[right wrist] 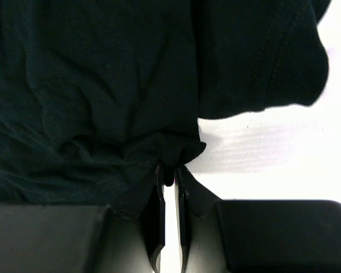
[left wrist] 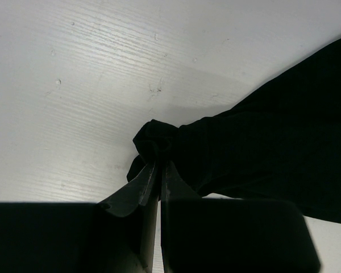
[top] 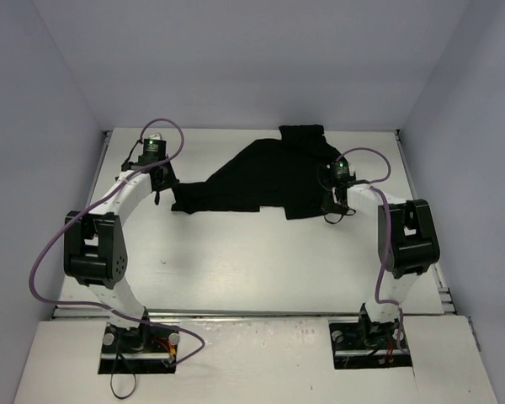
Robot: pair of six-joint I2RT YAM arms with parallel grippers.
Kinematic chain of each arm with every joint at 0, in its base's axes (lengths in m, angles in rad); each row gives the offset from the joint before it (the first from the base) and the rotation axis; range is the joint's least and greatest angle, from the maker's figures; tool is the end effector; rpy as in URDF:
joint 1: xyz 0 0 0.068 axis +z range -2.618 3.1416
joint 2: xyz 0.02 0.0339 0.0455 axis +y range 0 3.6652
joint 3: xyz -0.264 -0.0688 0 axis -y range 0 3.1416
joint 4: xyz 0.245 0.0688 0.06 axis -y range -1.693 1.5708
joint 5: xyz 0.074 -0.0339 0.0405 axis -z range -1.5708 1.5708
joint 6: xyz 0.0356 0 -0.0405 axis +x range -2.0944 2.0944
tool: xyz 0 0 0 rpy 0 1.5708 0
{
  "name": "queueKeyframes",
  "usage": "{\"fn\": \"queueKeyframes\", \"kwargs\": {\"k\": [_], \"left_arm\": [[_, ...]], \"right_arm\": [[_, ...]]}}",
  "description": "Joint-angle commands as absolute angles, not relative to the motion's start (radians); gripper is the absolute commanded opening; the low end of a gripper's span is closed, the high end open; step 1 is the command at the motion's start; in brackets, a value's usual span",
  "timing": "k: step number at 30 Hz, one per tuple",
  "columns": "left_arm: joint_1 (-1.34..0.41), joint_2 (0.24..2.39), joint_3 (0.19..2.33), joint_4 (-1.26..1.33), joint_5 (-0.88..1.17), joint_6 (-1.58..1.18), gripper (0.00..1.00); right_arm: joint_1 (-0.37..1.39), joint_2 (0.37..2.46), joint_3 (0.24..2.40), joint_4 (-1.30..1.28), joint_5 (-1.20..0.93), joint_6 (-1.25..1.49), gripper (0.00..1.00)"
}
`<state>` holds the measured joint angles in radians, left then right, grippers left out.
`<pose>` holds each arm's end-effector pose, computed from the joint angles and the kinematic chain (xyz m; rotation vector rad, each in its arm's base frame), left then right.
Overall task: Fold and stack the t-shirts
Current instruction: Flatten out the tshirt
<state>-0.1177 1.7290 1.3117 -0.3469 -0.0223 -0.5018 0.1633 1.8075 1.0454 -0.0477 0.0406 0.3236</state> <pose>0.3864 -0.0449 0.2539 -0.4599 2.3066 -0.2809 0.3714 0.0597 0.1650 0.2105 2.3782 0.1832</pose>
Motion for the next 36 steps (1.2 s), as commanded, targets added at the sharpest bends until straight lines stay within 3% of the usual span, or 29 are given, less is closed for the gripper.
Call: {"fn": "queueKeyframes", "kwargs": {"k": [1, 11, 25, 30, 36], "left_arm": [[-0.12, 1.671, 1.326, -0.316, -0.031, -0.499, 0.0], [-0.112, 1.654, 1.378, -0.335, -0.029, -0.488, 0.0], [-0.112, 1.636, 1.389, -0.369, -0.032, -0.47, 0.0], [-0.102, 1.646, 1.519, -0.41, 0.005, -0.476, 0.0], [-0.069, 1.664, 1.783, -0.449, 0.084, -0.523, 0.0]], "right_arm": [[0.158, 1.806, 1.04, -0.052, 0.088, 0.297, 0.01], [0.158, 1.66, 1.078, -0.093, 0.076, 0.283, 0.0], [0.241, 1.398, 0.803, -0.194, 0.055, 0.486, 0.0], [0.233, 1.308, 0.947, -0.202, 0.159, 0.412, 0.0], [0.204, 1.305, 1.294, -0.201, 0.24, 0.276, 0.0]]}}
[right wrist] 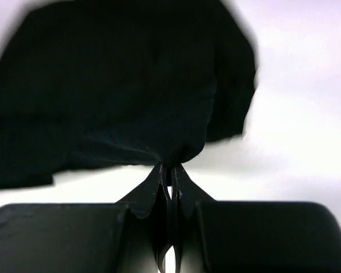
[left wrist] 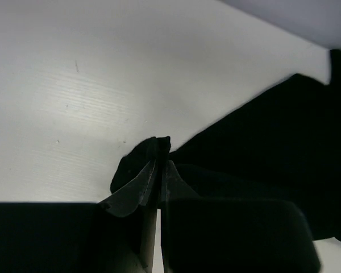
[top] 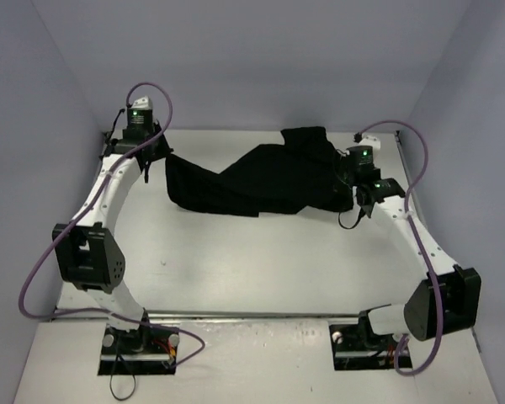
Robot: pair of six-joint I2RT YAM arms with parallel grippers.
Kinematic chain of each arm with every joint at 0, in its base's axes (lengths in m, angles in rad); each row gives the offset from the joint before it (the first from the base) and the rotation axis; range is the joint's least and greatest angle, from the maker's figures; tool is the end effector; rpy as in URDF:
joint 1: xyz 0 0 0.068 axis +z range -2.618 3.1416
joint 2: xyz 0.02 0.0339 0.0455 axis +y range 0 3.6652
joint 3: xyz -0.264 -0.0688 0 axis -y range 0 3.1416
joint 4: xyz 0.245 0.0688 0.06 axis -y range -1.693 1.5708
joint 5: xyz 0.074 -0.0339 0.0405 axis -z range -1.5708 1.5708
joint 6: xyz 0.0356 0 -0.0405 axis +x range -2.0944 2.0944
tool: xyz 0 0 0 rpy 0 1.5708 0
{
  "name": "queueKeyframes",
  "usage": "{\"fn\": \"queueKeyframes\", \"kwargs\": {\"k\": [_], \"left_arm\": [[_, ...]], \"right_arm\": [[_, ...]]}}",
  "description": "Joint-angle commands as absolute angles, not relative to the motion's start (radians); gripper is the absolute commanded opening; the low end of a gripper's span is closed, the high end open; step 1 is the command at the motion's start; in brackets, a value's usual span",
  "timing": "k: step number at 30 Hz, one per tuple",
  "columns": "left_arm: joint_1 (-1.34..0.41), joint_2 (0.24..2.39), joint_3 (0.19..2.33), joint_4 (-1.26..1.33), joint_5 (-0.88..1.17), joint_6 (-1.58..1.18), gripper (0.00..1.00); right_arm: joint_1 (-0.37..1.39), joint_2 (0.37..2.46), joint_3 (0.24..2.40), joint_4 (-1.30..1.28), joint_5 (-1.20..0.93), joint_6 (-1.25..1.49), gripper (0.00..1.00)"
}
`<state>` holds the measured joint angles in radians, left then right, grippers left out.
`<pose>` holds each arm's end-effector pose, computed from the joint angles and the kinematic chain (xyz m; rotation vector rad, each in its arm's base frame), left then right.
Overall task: Fold and stack the t-shirts
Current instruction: Flatten out the tshirt
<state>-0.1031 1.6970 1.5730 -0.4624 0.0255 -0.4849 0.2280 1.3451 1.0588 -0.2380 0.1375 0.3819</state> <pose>0.3929 -0.0416 0.3440 -0.3990 2.1431 -0.3653 0.3006 0.0647 0.3045 0.2441 2.0833 0.2254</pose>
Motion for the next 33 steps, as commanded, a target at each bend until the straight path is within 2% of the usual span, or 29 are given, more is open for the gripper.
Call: {"fn": "queueKeyframes", "kwargs": {"k": [1, 8, 17, 24, 33], "left_arm": [[-0.062, 1.669, 1.84, -0.449, 0.1, -0.539, 0.0], [-0.05, 1.68, 2.168, -0.418, 0.133, -0.608, 0.0], [-0.048, 1.621, 2.362, -0.342, 0.152, -0.625, 0.0], [-0.049, 1.527, 2.404, -0.339, 0.197, -0.613, 0.0], [-0.051, 1.305, 2.322, -0.357, 0.184, -0.537, 0.0]], "right_arm": [[0.2, 1.314, 1.362, -0.201, 0.245, 0.26, 0.0], [0.193, 1.39, 1.755, -0.201, 0.268, 0.136, 0.0], [0.193, 1.414, 2.081, -0.202, 0.275, 0.01, 0.0], [0.192, 1.367, 2.186, -0.201, 0.235, -0.071, 0.0], [0.195, 1.219, 2.167, -0.202, 0.215, -0.097, 0.0]]}}
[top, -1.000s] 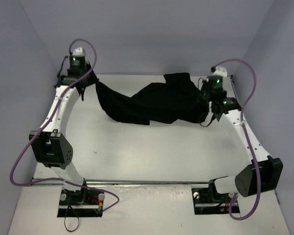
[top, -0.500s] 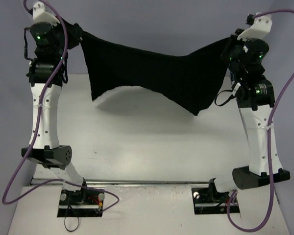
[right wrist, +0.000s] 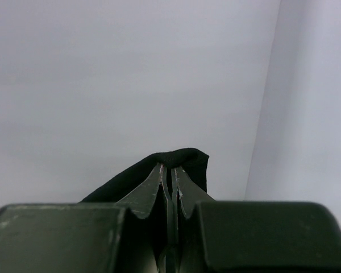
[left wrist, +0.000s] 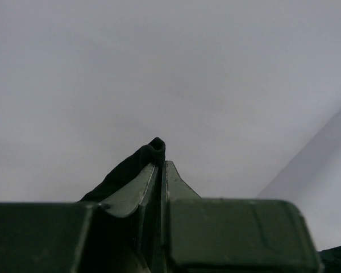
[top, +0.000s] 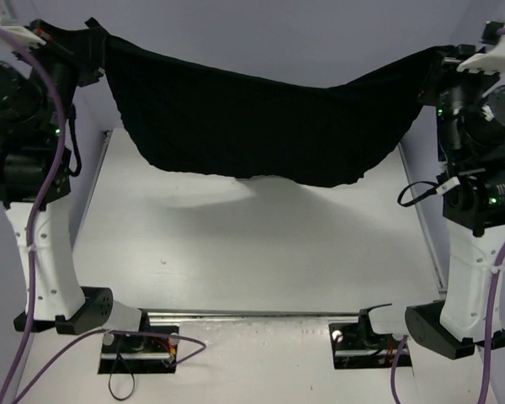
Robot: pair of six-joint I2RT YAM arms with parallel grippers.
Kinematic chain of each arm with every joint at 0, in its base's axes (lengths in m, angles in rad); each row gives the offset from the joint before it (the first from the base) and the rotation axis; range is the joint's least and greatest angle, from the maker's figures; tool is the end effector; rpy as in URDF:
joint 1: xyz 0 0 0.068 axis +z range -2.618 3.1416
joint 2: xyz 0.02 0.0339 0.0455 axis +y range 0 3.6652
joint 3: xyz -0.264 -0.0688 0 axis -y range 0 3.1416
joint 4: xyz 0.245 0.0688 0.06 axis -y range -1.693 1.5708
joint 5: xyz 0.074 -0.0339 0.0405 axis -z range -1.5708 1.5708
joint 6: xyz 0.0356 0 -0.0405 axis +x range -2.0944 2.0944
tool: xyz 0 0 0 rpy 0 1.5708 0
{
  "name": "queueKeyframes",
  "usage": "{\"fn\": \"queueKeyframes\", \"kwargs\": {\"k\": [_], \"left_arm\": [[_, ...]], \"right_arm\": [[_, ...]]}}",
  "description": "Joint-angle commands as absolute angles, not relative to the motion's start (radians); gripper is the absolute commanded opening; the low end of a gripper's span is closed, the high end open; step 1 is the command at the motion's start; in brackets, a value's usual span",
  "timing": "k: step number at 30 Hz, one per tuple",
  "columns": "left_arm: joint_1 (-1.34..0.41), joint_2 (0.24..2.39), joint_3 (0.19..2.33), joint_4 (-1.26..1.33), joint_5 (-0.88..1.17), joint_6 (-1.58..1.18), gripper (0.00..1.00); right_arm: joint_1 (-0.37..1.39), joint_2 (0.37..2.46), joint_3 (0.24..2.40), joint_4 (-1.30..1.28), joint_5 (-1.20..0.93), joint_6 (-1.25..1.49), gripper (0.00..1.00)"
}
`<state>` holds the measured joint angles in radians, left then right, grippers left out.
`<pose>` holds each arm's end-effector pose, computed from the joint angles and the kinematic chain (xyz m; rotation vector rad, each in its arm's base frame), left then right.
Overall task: Fold and stack the t-shirts
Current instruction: Flatten out the tshirt
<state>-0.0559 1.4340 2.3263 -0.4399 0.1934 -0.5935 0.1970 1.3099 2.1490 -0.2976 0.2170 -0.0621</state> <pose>0.1884 -0.0174 0.6510 -0.1324 1.1456 -0.6857 0.1625 0.0246 0.6470 0.0633 1.0414 0.0108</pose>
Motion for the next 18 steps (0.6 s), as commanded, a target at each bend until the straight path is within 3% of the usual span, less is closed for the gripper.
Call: {"fn": "queueKeyframes", "kwargs": {"k": [1, 12, 18], "left_arm": [[-0.051, 1.285, 2.324, -0.379, 0.182, -0.521, 0.0], [-0.051, 1.057, 2.195, -0.443, 0.207, -0.492, 0.0], [-0.051, 1.042, 2.204, -0.492, 0.214, -0.495, 0.0]], "right_arm": [[0.195, 1.2, 2.163, -0.202, 0.212, -0.094, 0.0], [0.201, 1.024, 2.109, -0.205, 0.167, -0.083, 0.0], [0.207, 1.013, 2.09, -0.211, 0.15, -0.067, 0.0]]}}
